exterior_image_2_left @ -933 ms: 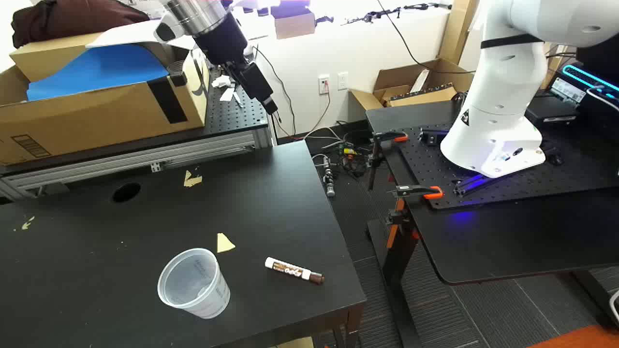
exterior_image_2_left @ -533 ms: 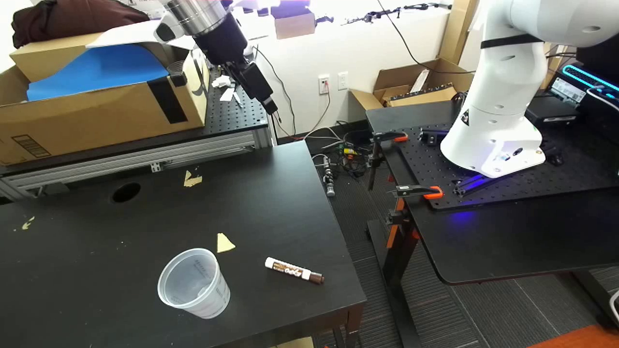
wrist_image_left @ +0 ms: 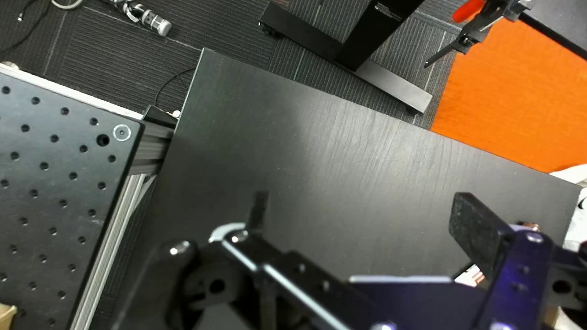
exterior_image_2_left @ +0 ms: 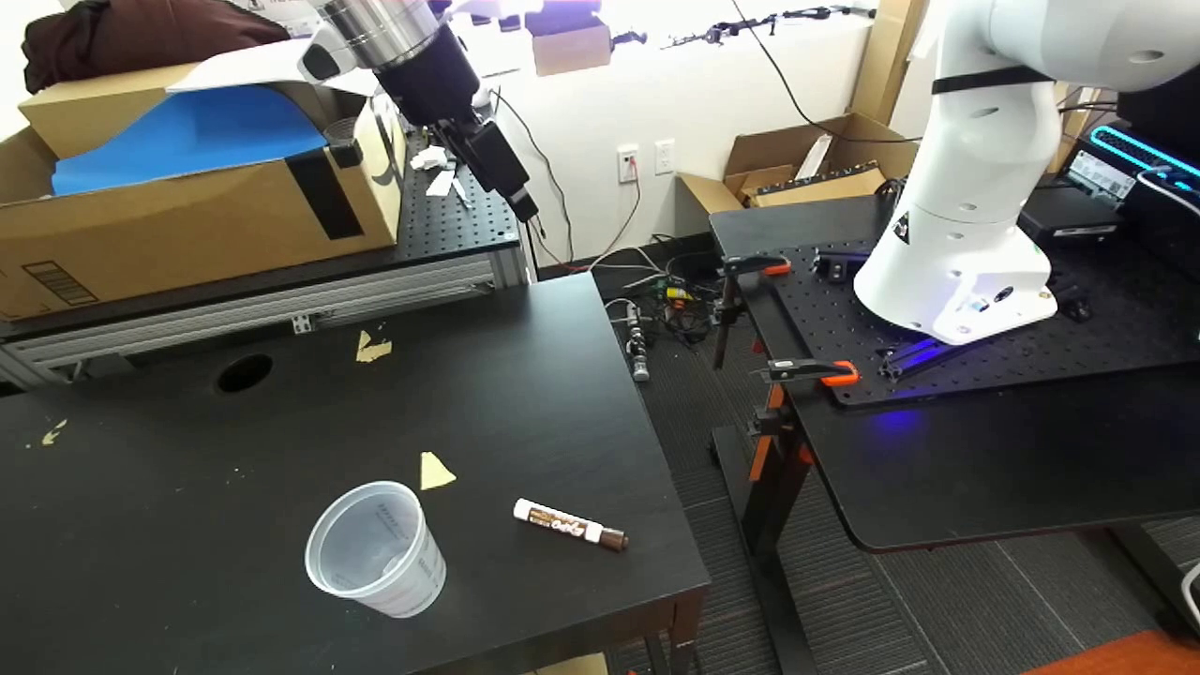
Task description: Move the cup backwards
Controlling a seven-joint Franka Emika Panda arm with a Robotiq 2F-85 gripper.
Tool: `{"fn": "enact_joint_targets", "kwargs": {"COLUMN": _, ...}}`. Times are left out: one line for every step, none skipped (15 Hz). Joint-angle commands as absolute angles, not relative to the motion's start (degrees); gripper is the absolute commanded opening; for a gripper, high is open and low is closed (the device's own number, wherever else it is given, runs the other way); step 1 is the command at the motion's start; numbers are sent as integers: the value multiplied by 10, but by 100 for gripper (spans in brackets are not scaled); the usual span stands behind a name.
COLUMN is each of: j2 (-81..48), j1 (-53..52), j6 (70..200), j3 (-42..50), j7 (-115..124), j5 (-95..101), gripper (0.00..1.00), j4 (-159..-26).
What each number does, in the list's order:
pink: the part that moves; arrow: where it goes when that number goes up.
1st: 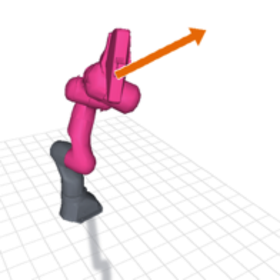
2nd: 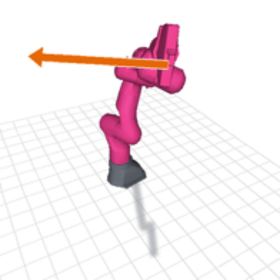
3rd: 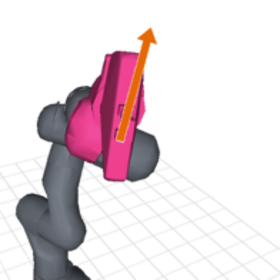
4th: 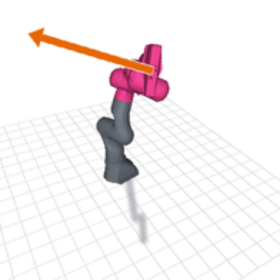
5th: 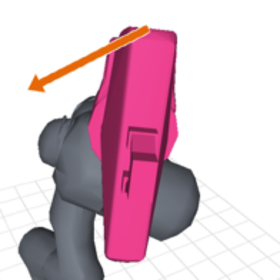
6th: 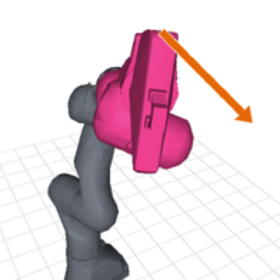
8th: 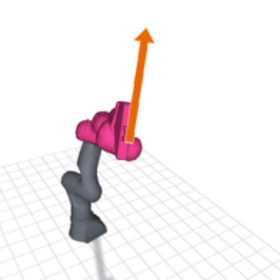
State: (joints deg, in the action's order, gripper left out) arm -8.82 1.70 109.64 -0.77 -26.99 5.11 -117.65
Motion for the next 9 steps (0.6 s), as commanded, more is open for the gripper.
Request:
{"fn": "enact_joint_targets", "kwargs": {"j2": -88, "j1": 18, "j6": 1095, "j3": -9, "j7": -270, "j5": 51, "gripper": 100, "j4": -1175}}
{"fn": "enact_joint_targets", "kwargs": {"j2": -88, "j1": 18, "j6": 1095, "j3": -9, "j7": -270, "j5": 51, "gripper": 100, "j4": -1175}}
{"fn": "enact_joint_targets", "kwargs": {"j2": -88, "j1": 18, "j6": 1095, "j3": -9, "j7": -270, "j5": 51, "gripper": 100, "j4": -1175}}
{"fn": "enact_joint_targets", "kwargs": {"j2": -88, "j1": 18, "j6": 1095, "j3": -9, "j7": -270, "j5": 51, "gripper": 100, "j4": -1175}}
{"fn": "enact_joint_targets", "kwargs": {"j2": -88, "j1": 18, "j6": 1095, "j3": -9, "j7": -270, "j5": 51, "gripper": 100, "j4": -1175}}
{"fn": "enact_joint_targets", "kwargs": {"j2": -88, "j1": 17, "j6": 1095, "j3": -9, "j7": -270, "j5": 52, "gripper": 100, "j4": -1176}}
{"fn": "enact_joint_targets", "kwargs": {"j2": -88, "j1": 16, "j6": 1097, "j3": -9, "j7": -265, "j5": 53, "gripper": 100, "j4": -1177}}
{"fn": "enact_joint_targets", "kwargs": {"j2": -87, "j1": 15, "j6": 1097, "j3": -10, "j7": -261, "j5": 54, "gripper": 100, "j4": -1178}}
{"fn": "enact_joint_targets", "kwargs": {"j2": -85, "j1": 14, "j6": 1096, "j3": -11, "j7": -257, "j5": 55, "gripper": 100, "j4": -1179}}
